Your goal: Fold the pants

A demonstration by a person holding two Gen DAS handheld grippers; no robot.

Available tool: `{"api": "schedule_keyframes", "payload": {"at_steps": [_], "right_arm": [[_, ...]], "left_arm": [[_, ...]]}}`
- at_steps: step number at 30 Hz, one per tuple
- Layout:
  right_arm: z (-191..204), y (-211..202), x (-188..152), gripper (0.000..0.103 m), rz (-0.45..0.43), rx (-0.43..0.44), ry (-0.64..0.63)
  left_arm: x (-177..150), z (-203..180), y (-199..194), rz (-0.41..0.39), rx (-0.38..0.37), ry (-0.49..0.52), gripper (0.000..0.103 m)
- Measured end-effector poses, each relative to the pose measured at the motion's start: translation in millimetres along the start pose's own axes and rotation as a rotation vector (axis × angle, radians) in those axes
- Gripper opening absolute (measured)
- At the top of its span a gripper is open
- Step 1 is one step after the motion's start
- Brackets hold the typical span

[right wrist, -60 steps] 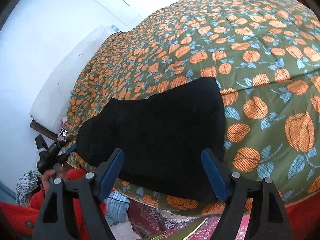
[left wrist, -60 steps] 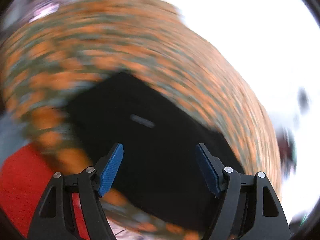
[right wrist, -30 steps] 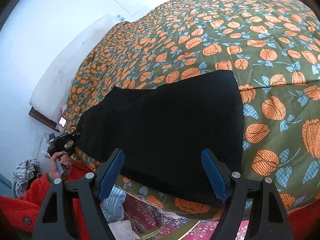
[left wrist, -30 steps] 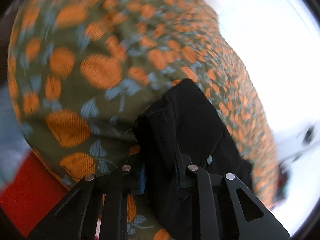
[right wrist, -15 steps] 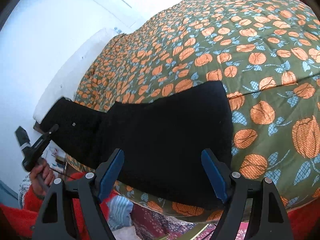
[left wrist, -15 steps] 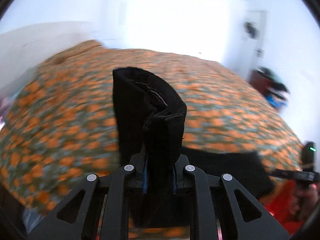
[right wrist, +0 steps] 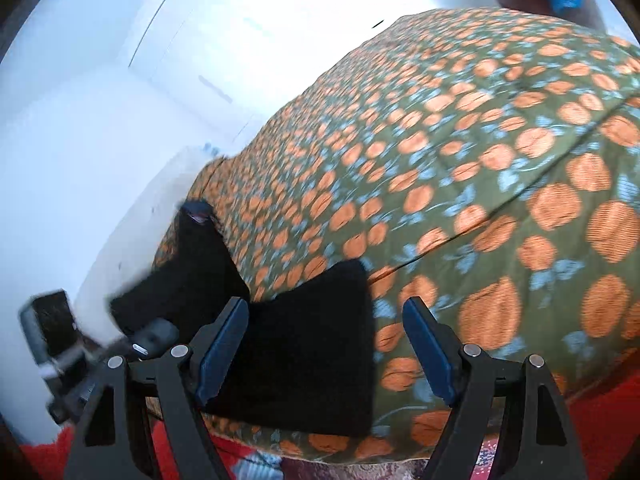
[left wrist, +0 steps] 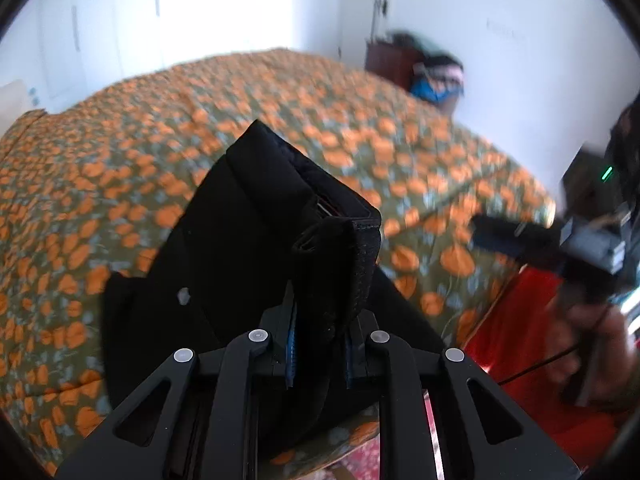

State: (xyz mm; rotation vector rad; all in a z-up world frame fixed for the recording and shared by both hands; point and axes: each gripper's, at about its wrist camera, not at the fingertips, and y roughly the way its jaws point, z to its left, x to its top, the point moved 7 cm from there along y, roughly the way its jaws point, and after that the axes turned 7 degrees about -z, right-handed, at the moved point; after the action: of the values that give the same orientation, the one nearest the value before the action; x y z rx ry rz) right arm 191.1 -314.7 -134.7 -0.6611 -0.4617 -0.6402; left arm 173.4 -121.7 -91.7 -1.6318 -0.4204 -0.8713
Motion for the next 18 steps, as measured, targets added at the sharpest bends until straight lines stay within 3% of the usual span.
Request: {"api": "schedule_keyframes", "payload": {"at_steps": [4, 18], "right_arm": [[-12.0, -8.7, 9.0, 0.079, -0.036, -0.003, 0.038], [-29.5, -6.4, 13.9, 0.079, -0.035, 0.006, 0.101]], "left_arm": [[-13.2, -23.0, 19.5, 0.061, 0.01, 0.045, 0.015], [-29.2, -54.1, 43.9, 0.11, 0.079, 0.25, 0.015]]}}
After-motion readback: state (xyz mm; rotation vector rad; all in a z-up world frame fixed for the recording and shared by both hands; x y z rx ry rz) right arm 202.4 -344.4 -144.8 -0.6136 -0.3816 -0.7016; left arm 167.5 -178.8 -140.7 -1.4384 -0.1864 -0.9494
